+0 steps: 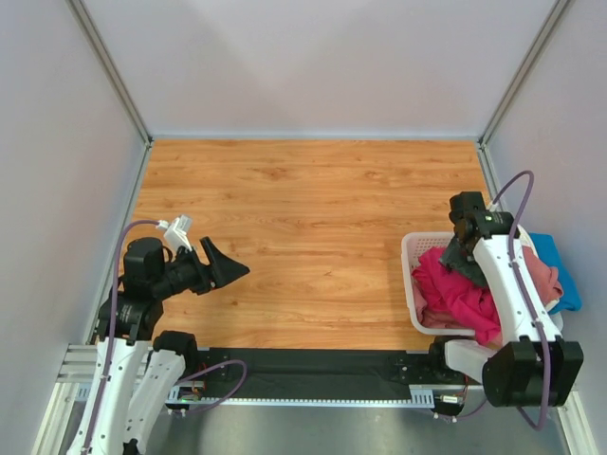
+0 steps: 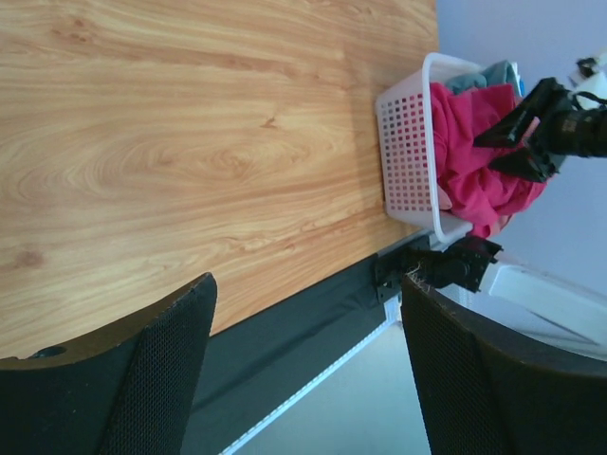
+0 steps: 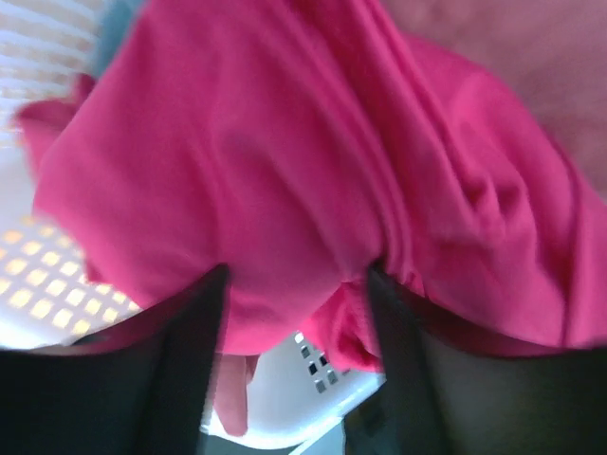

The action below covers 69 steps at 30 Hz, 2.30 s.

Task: Fold and stack the t-shirts
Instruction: Grab the tshirt from the pile, then move the tshirt to the center of the board

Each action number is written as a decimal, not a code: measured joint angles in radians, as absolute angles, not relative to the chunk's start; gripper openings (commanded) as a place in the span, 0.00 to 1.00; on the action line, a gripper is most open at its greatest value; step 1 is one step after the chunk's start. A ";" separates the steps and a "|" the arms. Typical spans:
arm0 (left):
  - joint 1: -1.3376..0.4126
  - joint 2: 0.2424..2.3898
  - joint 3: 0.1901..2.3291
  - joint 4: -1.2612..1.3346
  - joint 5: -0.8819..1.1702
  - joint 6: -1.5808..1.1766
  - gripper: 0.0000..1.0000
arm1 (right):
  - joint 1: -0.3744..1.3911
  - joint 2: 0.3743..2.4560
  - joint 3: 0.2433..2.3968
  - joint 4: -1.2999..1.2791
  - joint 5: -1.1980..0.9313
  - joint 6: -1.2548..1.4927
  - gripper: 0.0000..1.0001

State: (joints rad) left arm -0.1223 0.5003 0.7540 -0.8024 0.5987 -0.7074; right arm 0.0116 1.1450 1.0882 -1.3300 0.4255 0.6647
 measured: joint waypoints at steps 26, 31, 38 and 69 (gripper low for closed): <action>-0.159 0.544 1.100 -1.090 0.448 -0.615 0.86 | 1.045 1.282 1.609 -1.256 0.358 0.852 0.00; -0.162 0.458 1.087 -1.169 0.389 -0.632 0.93 | 1.164 1.328 1.408 -1.118 0.163 0.867 0.51; -0.162 0.448 0.934 -1.164 0.418 -0.675 1.00 | 1.028 1.350 1.311 -0.995 0.031 0.815 0.77; -0.799 1.873 1.223 -0.636 0.227 -0.546 0.55 | 0.559 1.622 1.083 -0.840 -0.037 0.398 0.66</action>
